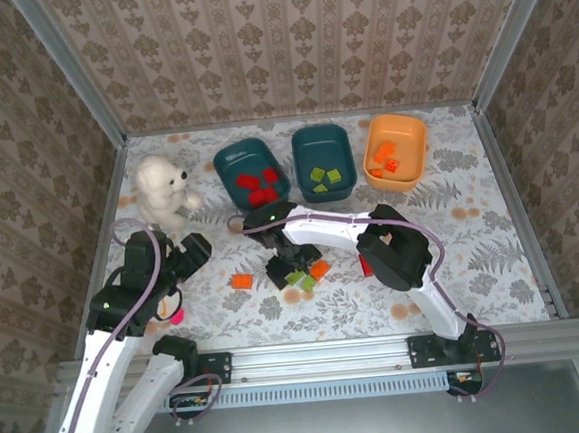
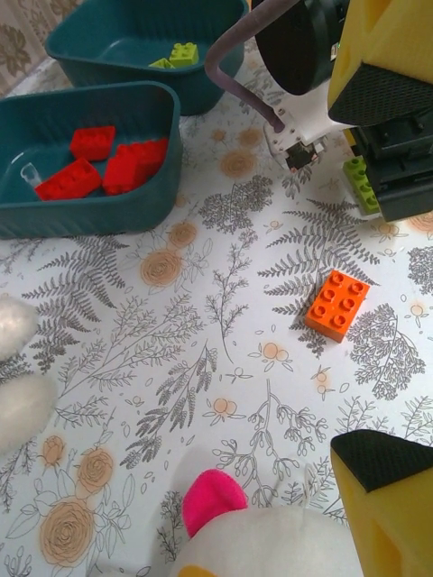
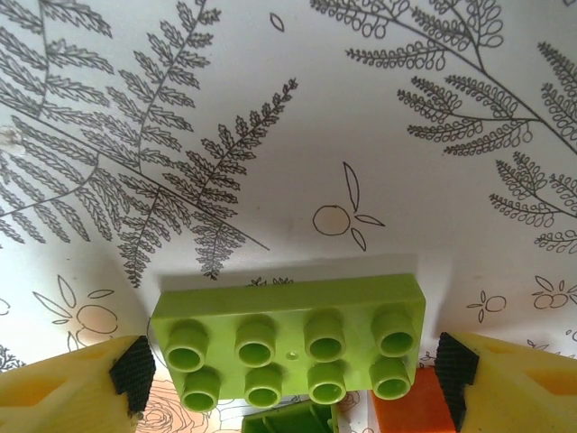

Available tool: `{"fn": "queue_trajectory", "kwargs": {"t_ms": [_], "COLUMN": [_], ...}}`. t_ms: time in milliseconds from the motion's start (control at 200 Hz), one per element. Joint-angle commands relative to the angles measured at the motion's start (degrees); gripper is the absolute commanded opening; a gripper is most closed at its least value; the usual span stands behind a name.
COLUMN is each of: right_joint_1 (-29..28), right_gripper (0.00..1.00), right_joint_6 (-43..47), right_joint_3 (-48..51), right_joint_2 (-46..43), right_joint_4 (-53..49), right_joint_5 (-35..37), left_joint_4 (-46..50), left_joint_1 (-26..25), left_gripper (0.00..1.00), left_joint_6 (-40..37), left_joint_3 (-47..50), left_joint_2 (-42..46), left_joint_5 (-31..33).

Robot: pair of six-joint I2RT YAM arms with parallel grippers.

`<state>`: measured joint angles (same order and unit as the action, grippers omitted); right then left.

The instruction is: Sort the legos into containers by color

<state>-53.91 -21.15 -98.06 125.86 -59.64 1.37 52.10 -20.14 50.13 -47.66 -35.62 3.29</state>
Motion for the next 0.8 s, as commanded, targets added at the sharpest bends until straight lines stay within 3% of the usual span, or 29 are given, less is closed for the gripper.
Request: {"fn": "queue_trajectory", "kwargs": {"t_ms": [0,440,650,795], "right_joint_1": [-0.48,-1.11,-0.7,2.57], "right_gripper": [0.81,0.63,0.61,0.6], "right_joint_6": [-0.63,-1.24,-2.21,-3.27], "right_joint_3": [-1.23,-0.49,-1.75,-2.87], "right_joint_2": [1.72,1.0,-4.36,-9.91], "right_joint_4": [-2.33,-2.46,-3.19,-4.25], "right_joint_5": [1.4,2.78,5.24,6.16], "left_joint_4": [0.71,-2.11,-3.27,-5.37], "left_joint_1": [0.37,0.28,-0.11,-1.64], "left_gripper": [0.91,0.9,0.9,0.89], "left_joint_6": [-0.58,-0.67,-1.35,-1.53], "left_joint_3": [-1.22,-0.27,0.96,2.49], "left_joint_2": [-0.42,-2.37,-3.11,-4.33], "left_joint_5": [0.34,-1.18,-2.91,-4.6]}}
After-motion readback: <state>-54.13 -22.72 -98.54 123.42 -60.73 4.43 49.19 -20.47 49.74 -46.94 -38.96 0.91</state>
